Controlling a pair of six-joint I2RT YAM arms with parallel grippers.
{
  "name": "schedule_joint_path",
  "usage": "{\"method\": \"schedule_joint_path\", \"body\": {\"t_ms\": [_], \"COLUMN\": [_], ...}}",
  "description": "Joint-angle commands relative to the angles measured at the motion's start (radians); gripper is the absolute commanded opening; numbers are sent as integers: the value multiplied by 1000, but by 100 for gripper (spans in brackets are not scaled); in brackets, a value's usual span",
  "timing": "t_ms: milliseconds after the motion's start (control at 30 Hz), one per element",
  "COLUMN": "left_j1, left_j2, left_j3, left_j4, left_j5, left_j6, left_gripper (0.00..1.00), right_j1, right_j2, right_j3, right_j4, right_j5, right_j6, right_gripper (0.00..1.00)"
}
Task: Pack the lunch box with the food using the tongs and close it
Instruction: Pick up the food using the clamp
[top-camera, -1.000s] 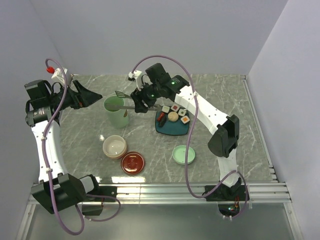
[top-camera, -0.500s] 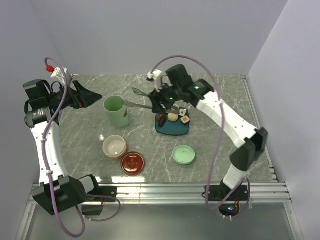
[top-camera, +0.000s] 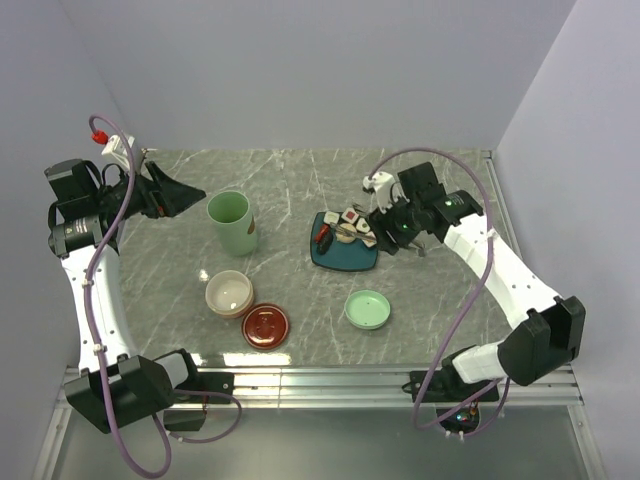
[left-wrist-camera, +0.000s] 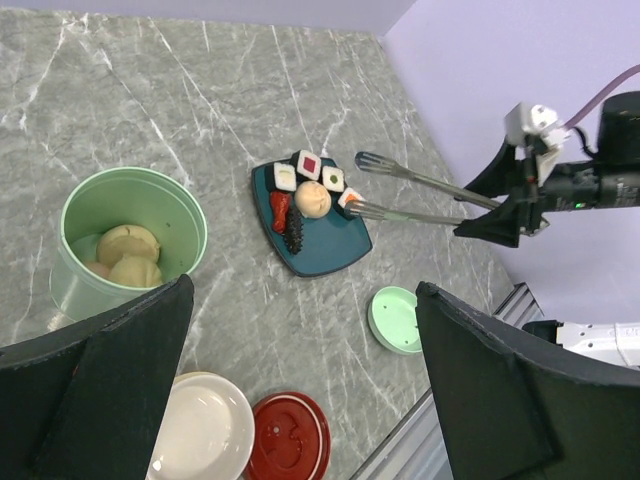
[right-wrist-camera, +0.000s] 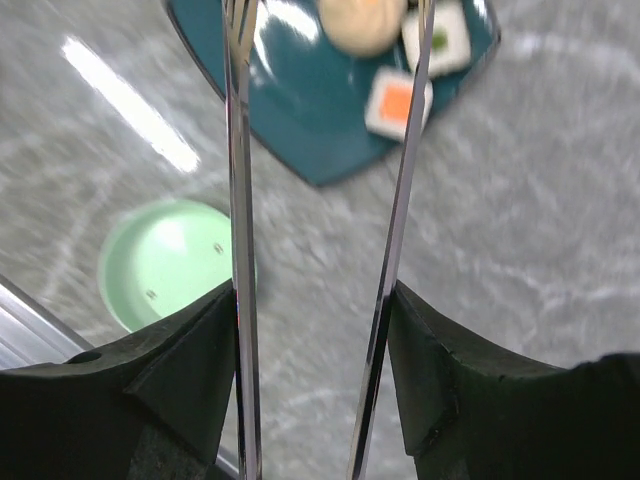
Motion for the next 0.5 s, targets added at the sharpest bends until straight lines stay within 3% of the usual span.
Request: {"method": "schedule_joint_path", "body": {"t_ms": [0,467], "left_j1": [4,4], "left_j2": [-20,-21], "left_j3": [0,-1], "left_j4": [50,53], "left_j5": [40,32], "left_j6": [13,22], "left_gripper": [99,99], "right_j1": [-30,-61], "right_j2": [-42,38], "right_j3": [-62,-111], "right_j4": [44,96], "right_j5": [75,45], "right_j6": [-65,-97], "right_gripper": [63,58]}}
